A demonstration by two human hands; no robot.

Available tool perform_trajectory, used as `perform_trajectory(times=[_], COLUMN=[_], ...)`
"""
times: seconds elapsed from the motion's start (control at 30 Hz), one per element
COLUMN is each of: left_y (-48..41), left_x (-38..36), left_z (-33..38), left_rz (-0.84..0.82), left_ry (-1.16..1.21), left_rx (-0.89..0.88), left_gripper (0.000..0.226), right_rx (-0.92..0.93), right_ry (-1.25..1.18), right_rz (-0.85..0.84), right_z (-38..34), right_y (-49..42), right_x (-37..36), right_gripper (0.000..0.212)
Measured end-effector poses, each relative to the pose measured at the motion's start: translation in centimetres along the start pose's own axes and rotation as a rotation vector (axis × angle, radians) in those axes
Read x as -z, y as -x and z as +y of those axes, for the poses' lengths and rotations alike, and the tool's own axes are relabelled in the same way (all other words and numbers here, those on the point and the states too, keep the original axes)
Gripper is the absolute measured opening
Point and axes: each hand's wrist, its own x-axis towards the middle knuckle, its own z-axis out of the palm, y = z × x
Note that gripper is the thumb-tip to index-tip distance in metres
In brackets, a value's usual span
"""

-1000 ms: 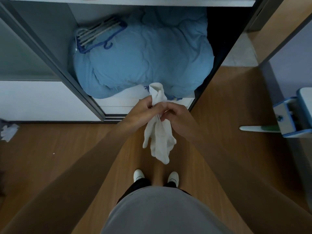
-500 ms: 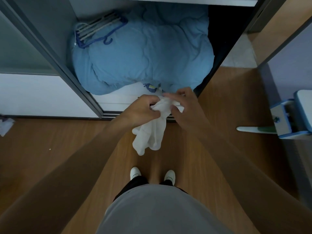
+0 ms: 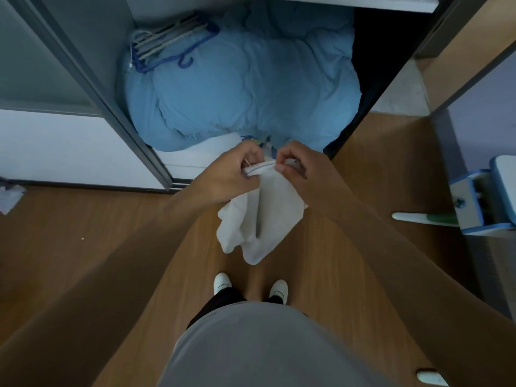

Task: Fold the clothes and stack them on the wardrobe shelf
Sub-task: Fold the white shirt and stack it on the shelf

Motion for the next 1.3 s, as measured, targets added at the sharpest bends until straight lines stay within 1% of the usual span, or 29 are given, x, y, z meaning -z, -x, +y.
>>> perform_trajectory(times=[0.07, 0.1, 0.17, 0.27, 0.37, 0.47, 0.57, 0.63, 0.73, 0.9, 0.97, 1.03, 1.1, 1.13, 1.17, 1.23, 1.3], left_y=[0.3, 0.6, 1.2, 1.5, 1.4, 0.9, -0.2, -0.6, -0.8, -0.9, -1.1, -1.5, -1.7, -1.6, -1.4, -0.9, -0.3], left_x=[0.1, 0.2, 0.2, -0.3, -1.1, -2.0, -2.6, -2.9, -3.1, -2.6, -2.4, -2.3, -1.9, -1.4, -0.8, 0.5, 1.8], left_z=[-1.3, -1.9, -3.0, -4.2, -4.7, -5.4, -5.9, -6.5, -7.3, -7.1, -7.0, -7.8, -8.8, -9.2, -9.6, -10.1, -10.4], left_rz=[0.068, 0.099, 0.143, 0.161, 0.157, 0.127, 0.039, 0.007, 0.011, -0.082, -0.094, -0.105, -0.073, -0.036, 0.013, 0.112, 0.160], left_ry=[-0.014, -0.014, -0.041, -0.166, -0.126, -0.123, -0.134, -0.096, -0.047, 0.122, 0.110, 0.011, -0.110, -0.147, -0.159, -0.114, -0.097], left_rx=[0.014, 0.027, 0.046, 0.067, 0.052, 0.049, 0.052, 0.069, 0.129, 0.101, 0.133, 0.219, 0.272, 0.254, 0.219, 0.165, 0.137], left_gripper=[0.043, 0.043, 0.036, 0.026, 0.023, 0.024, 0.025, 0.026, 0.025, 0.028, 0.031, 0.027, 0.014, 0.008, 0.010, 0.021, 0.029], right_rx=[0.000, 0.000, 0.004, 0.012, 0.014, 0.002, -0.005, -0.009, -0.018, -0.057, -0.063, -0.067, -0.074, -0.080, -0.089, -0.105, -0.105], right_ry=[0.015, 0.016, 0.017, 0.041, 0.063, 0.082, 0.102, 0.093, 0.073, 0.027, 0.015, 0.014, 0.018, 0.019, 0.021, 0.023, 0.012], right_rz=[0.006, 0.016, 0.032, 0.025, 0.022, 0.022, 0.018, 0.009, -0.005, -0.087, -0.101, -0.107, -0.102, -0.100, -0.099, -0.099, -0.098], right_z=[-0.3, -0.5, -0.9, -1.4, -1.9, -2.3, -2.7, -3.0, -3.2, -2.9, -2.8, -2.8, -2.6, -2.4, -2.2, -1.7, -1.3], right_y=[-0.3, -0.5, -0.9, -1.2, -1.3, -1.3, -1.5, -1.6, -1.7, -1.6, -1.5, -1.4, -1.4, -1.3, -1.3, -1.1, -0.9], right_x=[0.3, 0.5, 0.8, 0.8, 0.9, 1.1, 1.3, 1.4, 1.9, 2.4, 2.4, 2.5, 2.7, 2.8, 3.0, 3.2, 3.2], right_gripper=[0.007, 0.006, 0.005, 0.007, 0.009, 0.008, 0.009, 0.008, 0.004, 0.002, 0.003, 0.003, 0.003, 0.003, 0.004, 0.004, 0.005])
